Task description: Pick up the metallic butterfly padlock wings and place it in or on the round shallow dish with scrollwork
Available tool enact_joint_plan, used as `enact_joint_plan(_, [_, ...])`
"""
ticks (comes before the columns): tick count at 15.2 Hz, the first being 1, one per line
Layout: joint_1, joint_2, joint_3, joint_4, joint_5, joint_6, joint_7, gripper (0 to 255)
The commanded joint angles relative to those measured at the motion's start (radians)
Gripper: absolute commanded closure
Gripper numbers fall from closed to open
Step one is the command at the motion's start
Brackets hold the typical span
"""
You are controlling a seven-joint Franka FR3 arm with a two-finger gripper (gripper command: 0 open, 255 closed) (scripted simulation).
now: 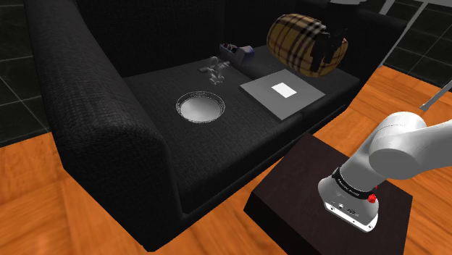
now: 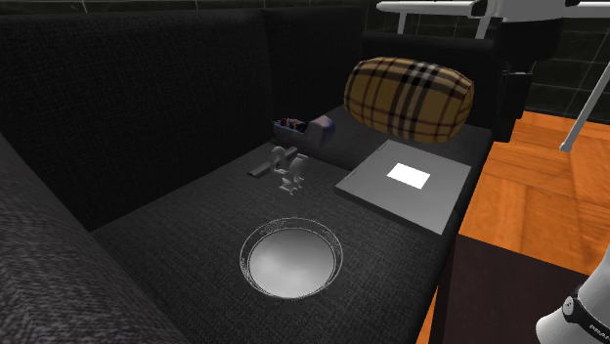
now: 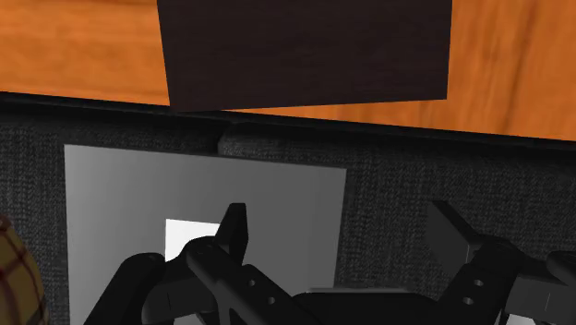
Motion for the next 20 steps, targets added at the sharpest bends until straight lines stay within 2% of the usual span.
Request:
enact_joint_plan(1, [0.0, 0.0, 0.0, 0.0, 0.0, 0.0, 0.0, 0])
enact_joint_plan(10, [-0.001, 0.284, 0.019, 0.076, 0.025, 0.246, 0.036, 0])
enact_joint_plan(20, [-0.001, 0.632, 0.033, 0.288, 0.037, 0.426, 0.071, 0])
